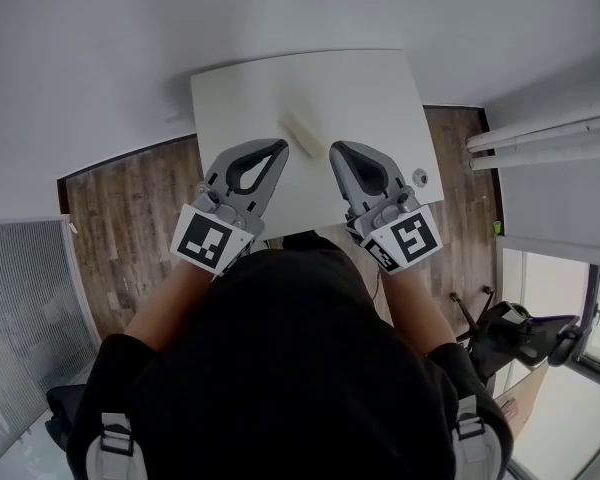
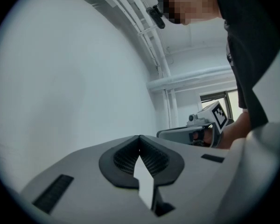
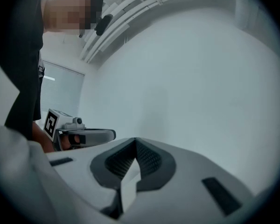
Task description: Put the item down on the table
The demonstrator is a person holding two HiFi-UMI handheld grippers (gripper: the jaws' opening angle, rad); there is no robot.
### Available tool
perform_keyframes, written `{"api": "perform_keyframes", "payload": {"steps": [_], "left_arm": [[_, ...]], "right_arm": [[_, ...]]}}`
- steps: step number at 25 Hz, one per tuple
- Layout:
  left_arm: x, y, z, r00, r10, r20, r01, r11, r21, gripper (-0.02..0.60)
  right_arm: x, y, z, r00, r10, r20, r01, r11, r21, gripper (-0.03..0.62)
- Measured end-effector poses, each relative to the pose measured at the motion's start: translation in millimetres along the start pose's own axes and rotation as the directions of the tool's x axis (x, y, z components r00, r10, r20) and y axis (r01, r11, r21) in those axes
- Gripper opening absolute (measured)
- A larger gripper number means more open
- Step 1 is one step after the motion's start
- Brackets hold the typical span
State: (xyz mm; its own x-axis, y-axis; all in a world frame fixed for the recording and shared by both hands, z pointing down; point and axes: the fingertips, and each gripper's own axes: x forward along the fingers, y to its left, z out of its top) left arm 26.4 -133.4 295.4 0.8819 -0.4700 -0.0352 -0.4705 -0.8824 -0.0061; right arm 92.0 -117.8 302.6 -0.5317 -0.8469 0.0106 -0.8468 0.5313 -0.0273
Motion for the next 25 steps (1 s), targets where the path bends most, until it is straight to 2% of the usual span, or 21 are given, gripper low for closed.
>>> {"api": "perform_keyframes", "payload": {"steps": [25], "left_arm": [[2.1,2.9,-10.6,0.999,0.037,-0.024,-0.037,0.999,-0.007,-0.006]], "right_arm": [[1.9,-4.7,-4.5,1.000,0.029,-0.008,-0.029,1.000,0.003,0.002]]}}
